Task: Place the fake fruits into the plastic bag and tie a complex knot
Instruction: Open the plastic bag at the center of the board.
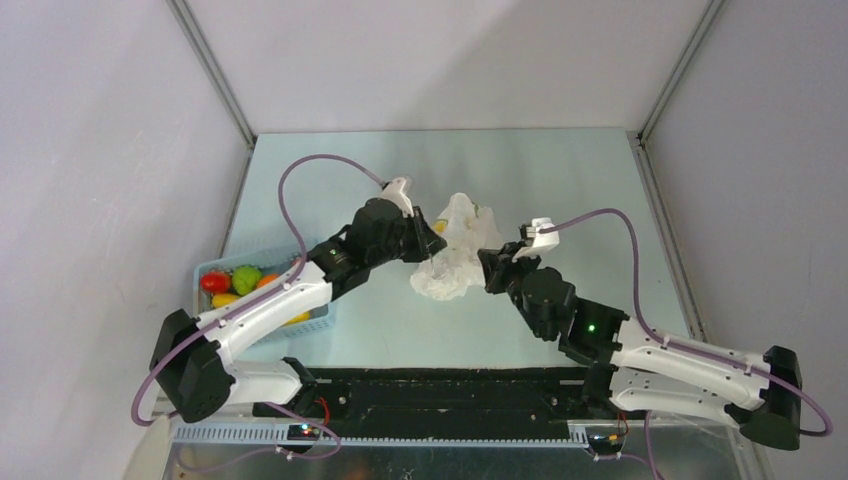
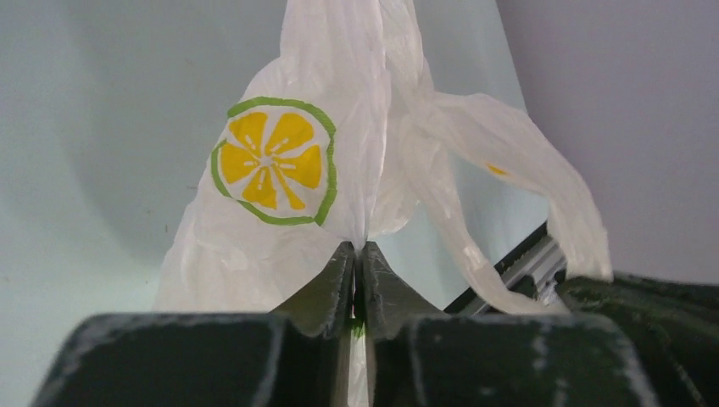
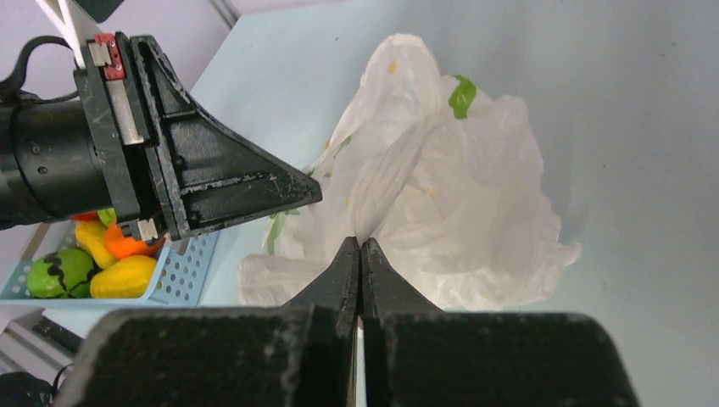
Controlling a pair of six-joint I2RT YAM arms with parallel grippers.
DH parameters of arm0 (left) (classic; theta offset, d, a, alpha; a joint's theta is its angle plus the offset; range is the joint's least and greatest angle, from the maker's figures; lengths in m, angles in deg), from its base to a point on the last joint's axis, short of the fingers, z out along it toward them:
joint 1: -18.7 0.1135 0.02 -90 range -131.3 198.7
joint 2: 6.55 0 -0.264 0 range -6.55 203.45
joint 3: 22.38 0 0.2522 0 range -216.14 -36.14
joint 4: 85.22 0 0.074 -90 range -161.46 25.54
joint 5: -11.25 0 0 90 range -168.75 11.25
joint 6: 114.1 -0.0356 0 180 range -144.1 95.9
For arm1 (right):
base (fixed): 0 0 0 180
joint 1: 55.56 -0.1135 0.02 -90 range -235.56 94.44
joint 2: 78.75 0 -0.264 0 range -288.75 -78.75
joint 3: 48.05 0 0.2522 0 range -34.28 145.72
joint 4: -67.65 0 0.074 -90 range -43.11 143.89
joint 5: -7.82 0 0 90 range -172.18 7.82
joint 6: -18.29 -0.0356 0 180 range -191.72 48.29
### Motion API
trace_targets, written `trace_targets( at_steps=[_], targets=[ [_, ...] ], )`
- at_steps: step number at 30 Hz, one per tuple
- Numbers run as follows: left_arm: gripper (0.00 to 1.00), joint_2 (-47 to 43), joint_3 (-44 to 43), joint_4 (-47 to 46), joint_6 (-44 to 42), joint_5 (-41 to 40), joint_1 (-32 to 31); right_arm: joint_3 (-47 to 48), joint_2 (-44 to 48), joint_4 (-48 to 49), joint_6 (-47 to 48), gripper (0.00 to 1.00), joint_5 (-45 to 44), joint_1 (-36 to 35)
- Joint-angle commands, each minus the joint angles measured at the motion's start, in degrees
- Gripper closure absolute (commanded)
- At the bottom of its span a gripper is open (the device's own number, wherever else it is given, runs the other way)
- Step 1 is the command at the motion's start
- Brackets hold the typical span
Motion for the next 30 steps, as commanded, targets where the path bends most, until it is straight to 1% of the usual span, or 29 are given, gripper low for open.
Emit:
trace_targets(
  at_steps=[1, 2, 3, 4, 5, 6, 7, 8, 9, 10, 11, 13, 14, 17, 18, 20, 23, 25, 27, 28, 29, 30],
  targets=[
    [0.97, 1.1, -5.4, -0.5, -8.4, 9.6, 1.3, 0.7, 3.9, 0.7, 4.5, 1.00, -5.0, 0.4],
    [0.99, 1.4, -6.2, 0.1, -12.2, 10.6, 1.8, 0.7, 5.0, 0.5, 4.9, 1.00, -4.8, 1.3],
    [1.00, 1.6, -8.1, 1.9, -17.9, 12.4, 2.0, 0.7, 6.2, 0.1, 5.9, 1.00, -4.2, 1.9],
    [1.00, 1.7, -9.3, 3.3, -21.3, 13.2, 2.1, 0.7, 6.9, -0.4, 6.2, 1.00, -4.2, 3.2],
    [1.00, 1.8, -12.2, 6.7, -29.4, 14.8, 2.0, 0.7, 8.4, -1.7, 6.6, 1.00, -4.2, 4.3],
    [1.00, 1.8, -13.7, 8.6, -33.3, 15.5, 1.9, 0.7, 9.1, -3.6, 6.5, 1.00, -4.2, 5.8],
    [1.00, 2.0, -16.4, 12.6, -41.3, 14.8, 1.3, 0.7, 10.5, -4.5, 6.5, 1.00, -3.7, 6.7],
    [1.00, 2.1, -17.6, 14.3, -45.0, 13.1, 0.9, 0.7, 11.2, -6.1, 6.3, 1.00, -3.3, 8.6],
    [1.00, 2.5, -19.4, 16.8, -50.9, 8.5, -0.1, 0.7, 12.2, -6.7, 6.4, 1.00, -1.7, 9.5],
    [1.00, 2.9, -20.1, 17.5, -53.4, 6.3, -0.4, 0.7, 12.6, -7.9, 6.7, 1.00, -0.7, 11.2],
    [1.00, 3.5, -20.8, 18.0, -57.3, 2.2, -1.1, 0.7, 13.3, -8.4, 6.8, 1.00, 1.5, 11.8],
    [1.00, 4.6, -20.5, 16.4, -61.7, -2.7, -2.0, 0.4, 13.8, -9.9, 7.6, 1.00, 4.5, 12.7],
    [1.00, 4.9, -19.3, 13.5, -62.9, -6.0, -2.4, -0.2, 14.0, -10.3, 7.4, 1.00, 5.5, 12.6],
    [1.00, 6.3, -15.4, 5.3, -69.1, -10.2, -4.4, -2.0, 14.5, -12.8, 5.2, 1.00, 9.8, 11.7],
    [1.00, 6.6, -13.6, 0.8, -70.0, -12.0, -4.7, -2.9, 14.5, -13.3, 3.7, 1.00, 10.5, 11.3],
    [1.00, 7.7, -11.8, -4.9, -71.3, -13.8, -4.9, -4.2, 14.5, -14.3, 1.6, 1.00, 12.7, 9.7],
    [0.98, 9.7, -10.6, -11.6, -70.2, -17.6, -4.9, -5.8, 13.7, -14.0, -0.4, 1.00, 14.5, 6.4],
    [0.94, 10.4, -10.9, -14.2, -67.2, -22.1, -4.7, -6.5, 12.7, -13.2, -1.5, 1.00, 15.6, 4.8],
    [0.79, 10.4, -11.0, -14.5, -64.2, -22.0, -4.3, -7.5, 12.1, -11.2, -2.8, 1.00, 15.9, 3.3],
    [0.66, 10.0, -11.2, -14.0, -61.9, -21.8, -4.2, -8.0, 11.8, -10.1, -3.2, 1.00, 15.9, 2.5],
    [0.59, 9.8, -11.3, -12.8, -60.7, -21.6, -4.2, -9.0, 11.7, -8.2, -4.2, 1.00, 15.8, 2.2],
    [0.46, 9.2, -11.7, -11.9, -57.7, -21.5, -4.2, -9.4, 11.3, -6.4, -4.8, 1.00, 15.7, 1.9]
  ],
)
